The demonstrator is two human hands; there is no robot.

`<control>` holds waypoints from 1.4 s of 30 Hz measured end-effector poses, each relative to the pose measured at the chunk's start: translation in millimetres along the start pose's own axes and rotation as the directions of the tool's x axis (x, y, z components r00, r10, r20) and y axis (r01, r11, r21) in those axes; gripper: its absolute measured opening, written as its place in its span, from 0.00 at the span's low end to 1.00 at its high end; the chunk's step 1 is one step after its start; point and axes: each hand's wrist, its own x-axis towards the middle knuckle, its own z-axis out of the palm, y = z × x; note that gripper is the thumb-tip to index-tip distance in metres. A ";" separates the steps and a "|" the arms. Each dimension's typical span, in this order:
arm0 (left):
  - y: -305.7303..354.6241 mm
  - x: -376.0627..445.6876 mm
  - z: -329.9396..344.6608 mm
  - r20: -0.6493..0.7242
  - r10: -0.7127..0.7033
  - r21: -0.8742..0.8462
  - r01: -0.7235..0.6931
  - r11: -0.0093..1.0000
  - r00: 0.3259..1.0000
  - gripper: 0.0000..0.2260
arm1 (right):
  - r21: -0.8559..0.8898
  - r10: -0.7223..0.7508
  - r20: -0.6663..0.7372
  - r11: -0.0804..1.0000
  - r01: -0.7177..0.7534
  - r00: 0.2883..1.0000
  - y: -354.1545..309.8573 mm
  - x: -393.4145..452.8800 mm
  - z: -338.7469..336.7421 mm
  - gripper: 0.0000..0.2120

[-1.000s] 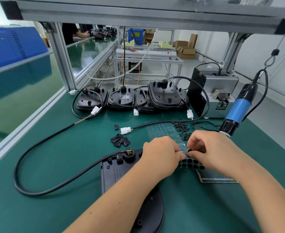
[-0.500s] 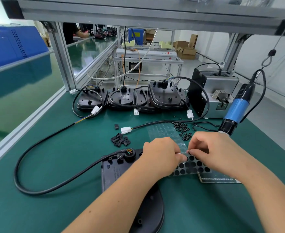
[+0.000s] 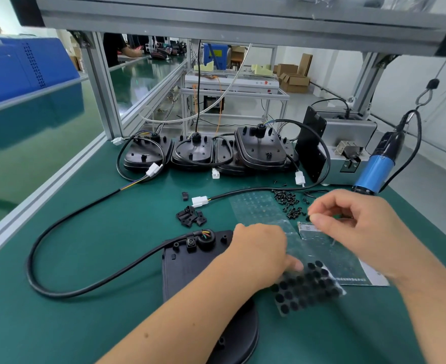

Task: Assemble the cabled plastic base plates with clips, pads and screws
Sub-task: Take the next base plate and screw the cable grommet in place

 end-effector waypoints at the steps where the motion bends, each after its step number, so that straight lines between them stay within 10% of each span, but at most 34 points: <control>1: 1.7 -3.0 -0.9 0.001 0.018 0.032 -0.018 0.999 1.000 0.23 | 0.084 0.036 0.006 0.996 -0.036 0.999 -3.4 0.2 0.5 0.08; 10: -91.2 -57.6 -41.0 -0.554 -0.183 -0.417 -0.080 0.905 0.812 0.09 | 0.312 0.326 0.334 0.847 -0.430 0.884 -29.2 -17.1 61.4 0.08; 23: -123.7 -69.8 15.6 -0.434 -0.307 -0.578 0.000 0.816 0.847 0.08 | 0.239 0.455 0.336 0.806 -0.542 0.825 -36.9 -26.1 93.4 0.07; 42: -127.5 -71.5 20.8 -0.397 -0.305 -0.625 -0.012 0.780 0.866 0.11 | 0.155 0.316 0.145 0.929 -0.337 0.938 -34.0 -38.8 105.0 0.08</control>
